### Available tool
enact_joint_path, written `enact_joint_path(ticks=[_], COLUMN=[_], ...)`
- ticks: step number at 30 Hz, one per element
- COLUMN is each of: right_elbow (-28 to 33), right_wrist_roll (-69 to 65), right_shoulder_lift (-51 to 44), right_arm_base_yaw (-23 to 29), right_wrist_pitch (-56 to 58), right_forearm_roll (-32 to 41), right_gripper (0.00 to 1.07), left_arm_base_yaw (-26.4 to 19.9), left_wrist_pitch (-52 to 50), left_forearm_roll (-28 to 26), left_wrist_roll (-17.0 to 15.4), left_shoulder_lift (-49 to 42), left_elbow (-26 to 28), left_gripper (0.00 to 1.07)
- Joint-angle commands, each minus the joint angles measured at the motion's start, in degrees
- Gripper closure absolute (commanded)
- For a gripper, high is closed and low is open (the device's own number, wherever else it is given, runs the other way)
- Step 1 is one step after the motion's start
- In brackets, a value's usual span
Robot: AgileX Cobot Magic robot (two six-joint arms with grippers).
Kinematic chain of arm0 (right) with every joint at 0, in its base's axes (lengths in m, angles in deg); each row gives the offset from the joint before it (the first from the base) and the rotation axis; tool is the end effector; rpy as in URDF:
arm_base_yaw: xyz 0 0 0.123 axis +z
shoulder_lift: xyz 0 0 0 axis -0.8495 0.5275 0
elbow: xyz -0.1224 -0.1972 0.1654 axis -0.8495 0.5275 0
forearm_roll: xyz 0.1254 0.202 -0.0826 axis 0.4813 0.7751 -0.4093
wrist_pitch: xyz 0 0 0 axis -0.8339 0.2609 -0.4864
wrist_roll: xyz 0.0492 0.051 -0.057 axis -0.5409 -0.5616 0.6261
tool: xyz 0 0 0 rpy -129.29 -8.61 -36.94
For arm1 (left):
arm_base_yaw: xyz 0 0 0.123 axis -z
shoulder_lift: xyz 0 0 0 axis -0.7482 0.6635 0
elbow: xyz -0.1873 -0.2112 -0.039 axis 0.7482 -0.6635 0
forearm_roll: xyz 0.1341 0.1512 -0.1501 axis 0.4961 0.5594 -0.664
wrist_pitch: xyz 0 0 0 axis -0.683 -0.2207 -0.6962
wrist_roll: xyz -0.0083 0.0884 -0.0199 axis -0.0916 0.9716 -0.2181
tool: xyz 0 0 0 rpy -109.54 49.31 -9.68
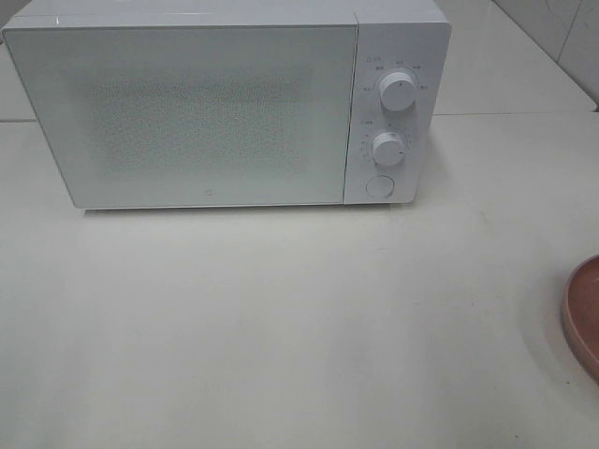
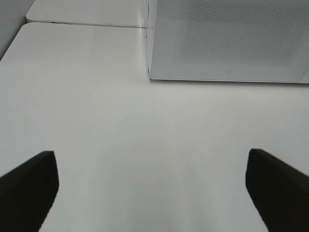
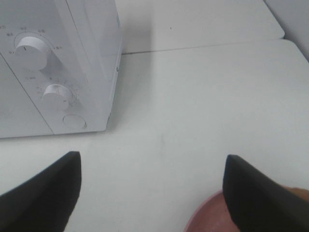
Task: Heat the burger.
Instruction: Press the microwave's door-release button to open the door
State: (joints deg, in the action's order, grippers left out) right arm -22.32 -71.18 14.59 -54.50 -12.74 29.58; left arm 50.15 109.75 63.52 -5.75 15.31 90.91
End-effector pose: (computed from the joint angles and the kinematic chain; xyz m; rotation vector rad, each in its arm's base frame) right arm 0.1480 0.0091 0.2582 0.0437 1.9475 0.1086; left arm -0.0054 -0.0068 0.2790 0.0469 2.0188 -0.1169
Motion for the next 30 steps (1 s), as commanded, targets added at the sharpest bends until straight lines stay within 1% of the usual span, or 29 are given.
enact_joint_path(ticks=[1, 3, 4, 5, 7, 10, 17, 18, 20, 21, 22, 24, 25, 26, 27, 28, 30], right_elbow=[2.52, 2.86, 3.44, 3.44, 4.18, 4.53, 4.53, 4.53, 4.53, 4.53, 4.53, 4.53, 4.53, 4.53, 4.53, 4.53, 4.53], right_wrist_roll=[0.17, 0.17, 0.17, 0.17, 0.17, 0.17, 0.17, 0.17, 0.17, 0.17, 0.17, 0.4, 0.4, 1.2, 1.2, 2.86, 3.95], right_shoulder_lift=[2.69, 3.21, 4.41, 4.41, 6.53, 8.42, 12.72, 14.5, 15.18, 16.96, 16.96, 18.96, 18.96, 20.51, 20.51, 22.06, 22.75], right_arm_base_yaw=[-0.29, -0.29, -0.29, -0.29, -0.29, -0.29, -0.29, -0.29, -0.23, 0.97, 0.97, 3.72, 3.72, 6.25, 6.25, 8.71, 9.74], right_wrist_pitch=[-13.12, -14.9, -19.14, -19.14, -24.92, -28.13, -30.25, -31.0, -31.34, -32.43, -32.43, -33.98, -33.98, -35.41, -35.41, -37.13, -37.7], right_forearm_roll=[-1.55, -1.55, -1.6, -1.6, -2.01, -2.01, -2.06, -3.21, -3.67, -3.78, -3.78, -3.72, -3.72, -2.58, -2.58, -0.97, 0.06], right_gripper=[0.32, 0.33, 0.33, 0.33, 0.34, 0.34, 0.34, 0.34, 0.34, 0.34, 0.34, 0.34, 0.34, 0.34, 0.34, 0.34, 0.34], left_arm_base_yaw=[-0.06, -0.06, -0.06, -0.06, -0.06, -0.06, -0.06, -0.06, -0.06, -0.06, -0.06, -0.06, -0.06, -0.06, -0.06, -0.06, -0.06], left_wrist_pitch=[-0.46, -0.46, -0.46, -0.46, -0.46, -0.46, -0.46, -0.46, -0.46, -0.46, -0.46, -0.46, -0.46, -0.46, -0.46, -0.46, -0.46], left_forearm_roll=[0.17, 0.17, 0.17, 0.17, 0.17, 0.17, 0.17, 0.17, 0.17, 0.17, 0.17, 0.17, 0.17, 0.17, 0.17, 0.17, 0.17], left_wrist_roll=[0.06, 0.06, 0.06, 0.06, 0.06, 0.06, 0.06, 0.06, 0.06, 0.06, 0.06, 0.06, 0.06, 0.06, 0.06, 0.06, 0.06], left_shoulder_lift=[-1.03, -1.03, -1.03, -1.03, -1.03, -1.03, -1.03, -1.03, -1.03, -1.03, -1.03, -1.03, -1.03, -1.03, -1.03, -1.03, -1.03], left_elbow=[-0.11, -0.11, -0.11, -0.11, -0.11, -0.11, -0.11, -0.11, -0.11, -0.11, -0.11, -0.11, -0.11, -0.11, -0.11, -0.11, -0.11], left_gripper=[0.09, 0.09, 0.09, 0.09, 0.09, 0.09, 0.09, 0.09, 0.09, 0.09, 0.09, 0.09, 0.09, 0.09, 0.09, 0.09, 0.09])
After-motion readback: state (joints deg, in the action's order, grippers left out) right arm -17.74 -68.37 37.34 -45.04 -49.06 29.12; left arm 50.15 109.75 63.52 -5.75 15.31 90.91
